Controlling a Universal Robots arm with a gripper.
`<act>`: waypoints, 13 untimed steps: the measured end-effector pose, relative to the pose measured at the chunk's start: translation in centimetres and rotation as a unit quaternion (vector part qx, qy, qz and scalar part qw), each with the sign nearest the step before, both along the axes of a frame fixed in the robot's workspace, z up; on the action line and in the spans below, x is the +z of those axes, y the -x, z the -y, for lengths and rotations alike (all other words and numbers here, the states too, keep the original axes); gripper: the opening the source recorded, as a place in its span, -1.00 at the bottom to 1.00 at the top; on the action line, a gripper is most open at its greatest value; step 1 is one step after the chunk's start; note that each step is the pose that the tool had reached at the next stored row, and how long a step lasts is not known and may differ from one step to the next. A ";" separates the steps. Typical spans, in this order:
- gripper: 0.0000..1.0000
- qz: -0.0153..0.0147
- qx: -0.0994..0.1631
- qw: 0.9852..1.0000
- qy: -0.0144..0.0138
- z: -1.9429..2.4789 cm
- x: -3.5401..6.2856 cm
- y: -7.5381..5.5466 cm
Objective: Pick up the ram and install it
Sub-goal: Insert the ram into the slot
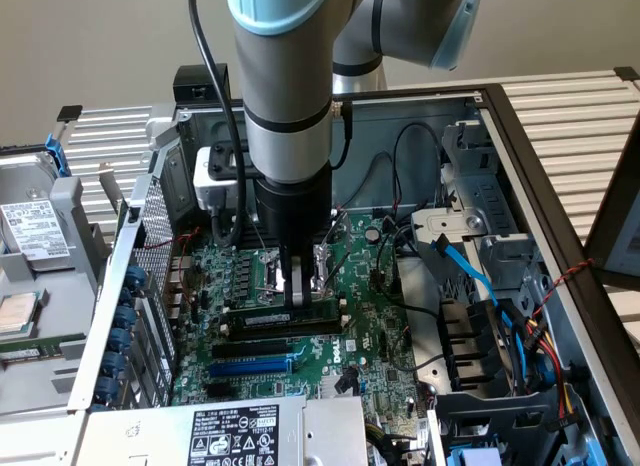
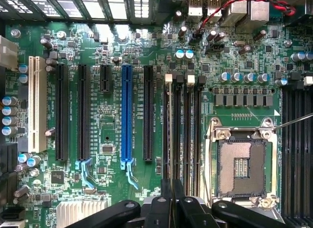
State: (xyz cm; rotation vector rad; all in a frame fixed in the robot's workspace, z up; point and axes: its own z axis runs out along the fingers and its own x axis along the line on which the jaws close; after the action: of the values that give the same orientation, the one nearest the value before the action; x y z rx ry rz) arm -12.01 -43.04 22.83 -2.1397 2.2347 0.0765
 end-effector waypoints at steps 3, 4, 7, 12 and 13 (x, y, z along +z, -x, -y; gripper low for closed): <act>-0.74 -0.001 0.000 1.000 0.000 0.05 -0.01 0.0; -0.74 -0.001 0.000 1.000 0.000 0.05 -0.01 0.0; -0.74 -0.001 -0.001 1.000 0.000 0.05 0.00 0.0; -0.74 -0.001 -0.002 1.000 0.000 0.06 -0.06 0.0; -0.74 -0.001 -0.002 1.000 0.000 0.05 -0.09 0.0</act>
State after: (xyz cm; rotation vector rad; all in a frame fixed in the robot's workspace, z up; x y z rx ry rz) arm -12.02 -43.09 22.74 -2.1358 2.2406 0.0787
